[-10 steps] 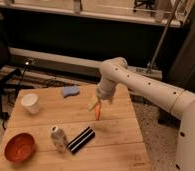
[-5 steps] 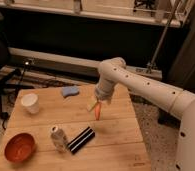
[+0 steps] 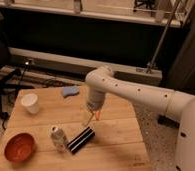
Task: Place the eraser on the white sponge
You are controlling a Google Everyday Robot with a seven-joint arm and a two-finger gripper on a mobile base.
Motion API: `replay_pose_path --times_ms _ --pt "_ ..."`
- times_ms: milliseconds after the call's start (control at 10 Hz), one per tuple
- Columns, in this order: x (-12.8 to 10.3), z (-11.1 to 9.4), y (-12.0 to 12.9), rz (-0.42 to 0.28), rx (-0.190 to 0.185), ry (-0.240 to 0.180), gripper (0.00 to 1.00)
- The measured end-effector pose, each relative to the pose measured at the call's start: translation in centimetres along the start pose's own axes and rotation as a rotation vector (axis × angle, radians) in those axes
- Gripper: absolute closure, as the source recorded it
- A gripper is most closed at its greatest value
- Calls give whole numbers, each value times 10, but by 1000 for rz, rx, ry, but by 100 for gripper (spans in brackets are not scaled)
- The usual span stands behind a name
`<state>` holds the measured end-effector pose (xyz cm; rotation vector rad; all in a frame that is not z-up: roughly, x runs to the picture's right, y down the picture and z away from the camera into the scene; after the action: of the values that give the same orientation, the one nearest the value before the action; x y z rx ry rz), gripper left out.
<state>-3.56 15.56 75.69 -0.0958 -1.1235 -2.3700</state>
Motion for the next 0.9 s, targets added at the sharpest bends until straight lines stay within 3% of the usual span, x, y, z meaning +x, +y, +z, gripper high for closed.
replay_pose_path --times_ms 200,500,600,900 --pt "-2 18 -31 -217 -21 -32 20" --pt "2 38 -71 -499 -28 -28 20" --pt "3 45 -82 -570 -29 -23 20" --pt "4 63 -89 -665 -64 -36 20"
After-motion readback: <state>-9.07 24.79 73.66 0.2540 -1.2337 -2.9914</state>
